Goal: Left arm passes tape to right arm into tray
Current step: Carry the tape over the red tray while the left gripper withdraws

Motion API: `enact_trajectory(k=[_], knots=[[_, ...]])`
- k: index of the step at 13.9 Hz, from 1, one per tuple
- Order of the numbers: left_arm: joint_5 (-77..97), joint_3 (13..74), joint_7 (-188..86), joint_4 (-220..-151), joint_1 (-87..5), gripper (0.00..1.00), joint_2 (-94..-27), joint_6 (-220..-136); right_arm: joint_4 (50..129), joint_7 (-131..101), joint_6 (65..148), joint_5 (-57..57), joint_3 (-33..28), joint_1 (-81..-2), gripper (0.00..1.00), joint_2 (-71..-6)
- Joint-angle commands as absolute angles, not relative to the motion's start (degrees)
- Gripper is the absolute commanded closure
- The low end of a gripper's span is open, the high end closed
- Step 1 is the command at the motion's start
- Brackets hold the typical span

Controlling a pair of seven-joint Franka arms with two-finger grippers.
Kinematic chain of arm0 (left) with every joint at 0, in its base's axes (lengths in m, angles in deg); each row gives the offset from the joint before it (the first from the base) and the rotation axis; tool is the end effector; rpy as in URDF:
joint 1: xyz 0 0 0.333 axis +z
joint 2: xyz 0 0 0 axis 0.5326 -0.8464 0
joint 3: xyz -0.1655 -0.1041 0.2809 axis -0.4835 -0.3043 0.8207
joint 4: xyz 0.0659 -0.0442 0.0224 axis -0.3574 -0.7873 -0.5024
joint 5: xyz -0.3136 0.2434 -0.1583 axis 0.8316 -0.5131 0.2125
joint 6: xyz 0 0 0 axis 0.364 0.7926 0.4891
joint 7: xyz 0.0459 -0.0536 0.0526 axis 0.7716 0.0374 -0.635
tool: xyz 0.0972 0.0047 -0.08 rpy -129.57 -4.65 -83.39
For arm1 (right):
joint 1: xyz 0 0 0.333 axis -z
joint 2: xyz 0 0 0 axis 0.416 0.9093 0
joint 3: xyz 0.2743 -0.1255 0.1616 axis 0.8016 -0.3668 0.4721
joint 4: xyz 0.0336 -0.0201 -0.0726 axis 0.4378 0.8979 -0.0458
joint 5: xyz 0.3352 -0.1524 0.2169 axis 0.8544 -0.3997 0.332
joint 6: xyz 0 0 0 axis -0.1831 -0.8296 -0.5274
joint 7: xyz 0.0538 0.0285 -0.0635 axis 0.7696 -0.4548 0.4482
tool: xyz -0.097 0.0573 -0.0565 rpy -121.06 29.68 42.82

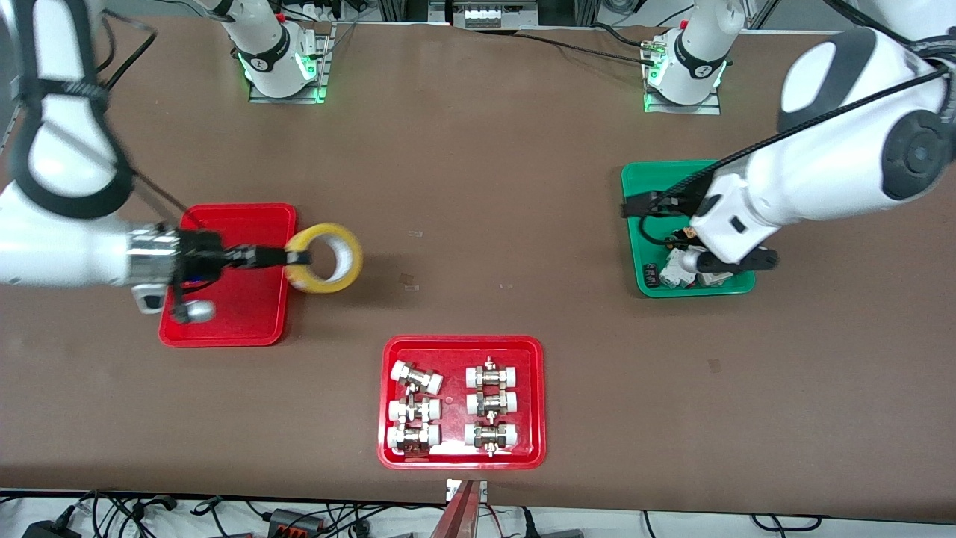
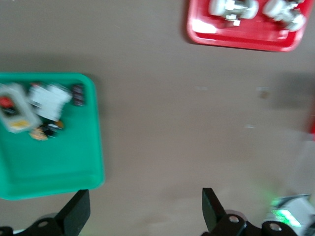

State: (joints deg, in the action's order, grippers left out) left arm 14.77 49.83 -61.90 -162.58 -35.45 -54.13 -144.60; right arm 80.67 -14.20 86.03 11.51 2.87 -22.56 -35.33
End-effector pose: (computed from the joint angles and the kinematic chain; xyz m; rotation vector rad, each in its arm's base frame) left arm 0.6493 -0.1857 0.5356 2.8708 0.0589 -0.4095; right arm 0.6964 0.0624 0.3793 -2.2729 0.1975 0.3500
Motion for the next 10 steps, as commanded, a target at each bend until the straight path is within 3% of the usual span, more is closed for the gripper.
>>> enact_trajectory(k=[1, 3, 7, 10], knots=[[8.8, 49.3, -48.8, -165.8, -30.6, 0.0, -50.0, -143.4, 80.2, -10.6, 81.4, 11.0, 4.1, -13.0, 0.52, -29.9], [5.7, 49.5, -39.9, -168.0, -28.0, 0.0, -47.1, -143.8, 80.3, -1.8, 79.6, 8.3, 4.1, -8.2, 0.52, -27.0], [2.3, 50.4, -38.0, -177.3, -28.8, 0.0, -34.9, -144.1, 80.5, 7.8, 77.9, 5.2, 4.1, -2.4, 0.52, -22.4], [2.3, 50.8, -37.6, -178.2, -27.6, 0.0, -32.9, -144.1, 80.3, 12.6, 78.5, 5.3, 4.1, -1.2, 0.52, -19.3]])
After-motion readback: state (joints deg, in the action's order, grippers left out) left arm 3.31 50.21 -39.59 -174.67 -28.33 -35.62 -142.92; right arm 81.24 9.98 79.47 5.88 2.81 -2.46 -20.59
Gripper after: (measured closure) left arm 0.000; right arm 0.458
